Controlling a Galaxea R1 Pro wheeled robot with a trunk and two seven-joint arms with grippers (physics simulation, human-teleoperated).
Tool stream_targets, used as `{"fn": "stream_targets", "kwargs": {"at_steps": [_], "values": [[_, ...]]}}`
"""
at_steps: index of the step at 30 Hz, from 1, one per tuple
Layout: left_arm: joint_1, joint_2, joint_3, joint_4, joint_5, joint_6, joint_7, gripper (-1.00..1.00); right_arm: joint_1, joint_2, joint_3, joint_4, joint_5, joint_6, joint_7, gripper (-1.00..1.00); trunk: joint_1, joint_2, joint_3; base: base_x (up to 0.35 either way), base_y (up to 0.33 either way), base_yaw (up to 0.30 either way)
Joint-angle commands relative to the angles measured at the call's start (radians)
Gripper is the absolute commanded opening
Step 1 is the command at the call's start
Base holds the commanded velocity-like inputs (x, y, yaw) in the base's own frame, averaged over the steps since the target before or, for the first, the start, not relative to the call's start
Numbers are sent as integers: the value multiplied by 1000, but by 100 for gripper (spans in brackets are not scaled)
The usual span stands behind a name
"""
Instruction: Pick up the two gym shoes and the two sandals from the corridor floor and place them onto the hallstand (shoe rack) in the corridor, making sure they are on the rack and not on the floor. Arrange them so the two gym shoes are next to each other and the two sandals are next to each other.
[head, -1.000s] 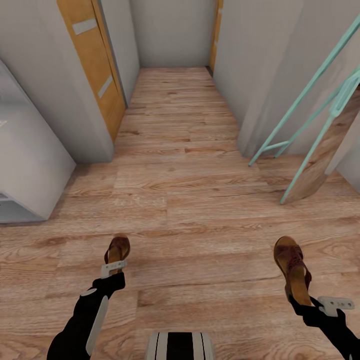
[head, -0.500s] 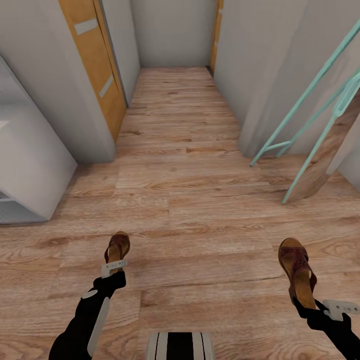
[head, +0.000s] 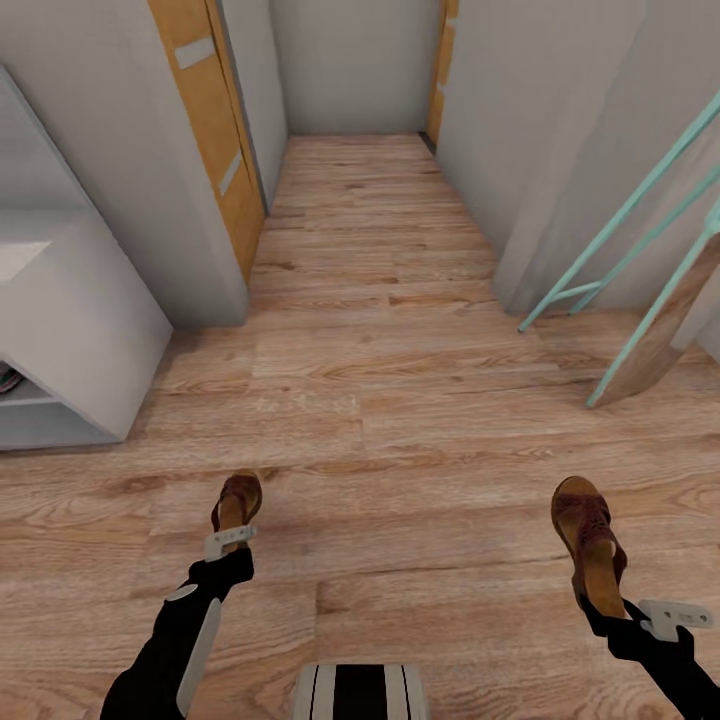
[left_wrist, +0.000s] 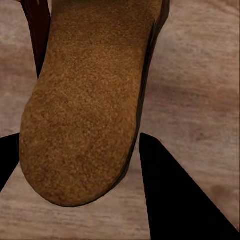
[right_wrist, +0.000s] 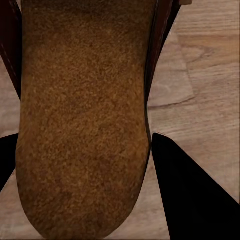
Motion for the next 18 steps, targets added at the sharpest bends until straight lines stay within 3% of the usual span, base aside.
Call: {"fn": "stream_targets", "kwargs": {"at_steps": [1, 7, 18], "values": [[0, 0, 0, 0, -4, 0, -3, -100, 0, 0, 0, 0, -3, 1, -1, -100, 0, 0, 0, 0, 275, 0], [0, 0, 0, 1, -3, 0, -6, -100, 0, 1, 0, 2, -3, 1, -1, -100, 0, 0, 0, 0, 236, 0], [0, -1, -1, 2, -3, -30, -8, -100, 0, 1, -3, 3, -2, 1, -1, -100, 0, 0, 0, 0, 78, 0]]}}
